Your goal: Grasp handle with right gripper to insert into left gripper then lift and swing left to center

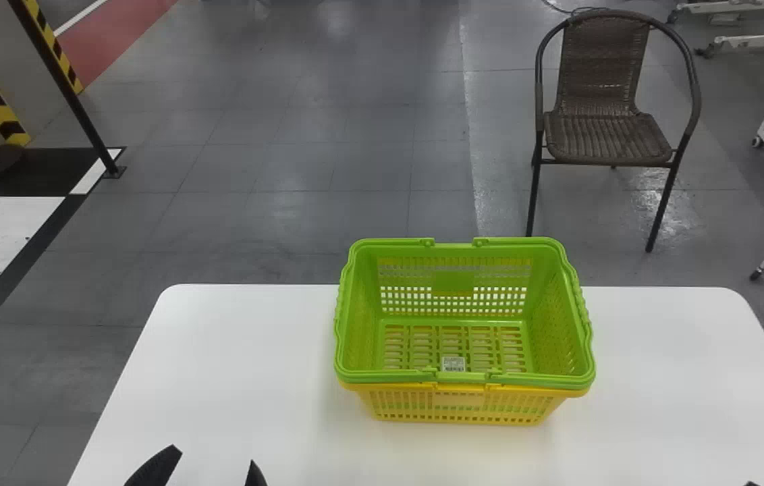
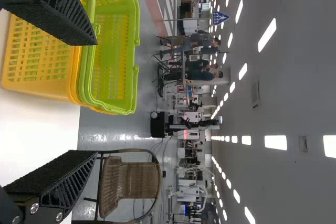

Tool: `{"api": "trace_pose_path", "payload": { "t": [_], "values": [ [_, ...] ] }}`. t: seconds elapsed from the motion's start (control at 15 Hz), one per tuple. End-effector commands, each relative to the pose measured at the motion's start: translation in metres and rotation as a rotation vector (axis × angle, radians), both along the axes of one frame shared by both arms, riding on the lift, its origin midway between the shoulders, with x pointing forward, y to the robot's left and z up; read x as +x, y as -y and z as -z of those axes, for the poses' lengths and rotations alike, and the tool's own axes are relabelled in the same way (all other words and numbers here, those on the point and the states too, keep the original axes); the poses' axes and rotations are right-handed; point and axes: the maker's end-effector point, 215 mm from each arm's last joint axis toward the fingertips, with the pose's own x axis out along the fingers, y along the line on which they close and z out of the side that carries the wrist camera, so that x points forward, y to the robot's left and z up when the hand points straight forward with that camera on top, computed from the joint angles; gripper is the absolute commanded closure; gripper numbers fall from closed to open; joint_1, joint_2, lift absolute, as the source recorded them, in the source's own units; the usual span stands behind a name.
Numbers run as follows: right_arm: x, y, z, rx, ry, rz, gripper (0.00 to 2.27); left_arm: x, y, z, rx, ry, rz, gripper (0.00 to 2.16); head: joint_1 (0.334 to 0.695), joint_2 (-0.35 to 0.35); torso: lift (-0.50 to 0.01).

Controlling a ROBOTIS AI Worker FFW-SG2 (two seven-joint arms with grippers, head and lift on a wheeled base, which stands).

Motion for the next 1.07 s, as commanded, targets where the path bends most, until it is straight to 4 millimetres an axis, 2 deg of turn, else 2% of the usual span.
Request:
{"api": "trace_pose_path", "payload": {
  "t": [0.0,0.8,1.0],
  "values": [
    [-0.0002,0.0002,0.0001,0.0,0.001,0.0,0.07,0.0003,0.0023,0.0008,-0.004,-0.002,0.003,0.09,0.695,0.115,0.0],
    [-0.0005,-0.0001,-0.001,-0.001,0.005,0.0,0.08,0.0006,0.0018,0.0,-0.009,-0.001,0.001,0.09,0.695,0.108,0.0],
    [-0.0014,0.0001,-0.0037,0.001,0.013,0.001,0.08,0.0067,0.0025,-0.0034,-0.015,0.005,0.012,0.1,0.695,0.11,0.0]
  ]
}}
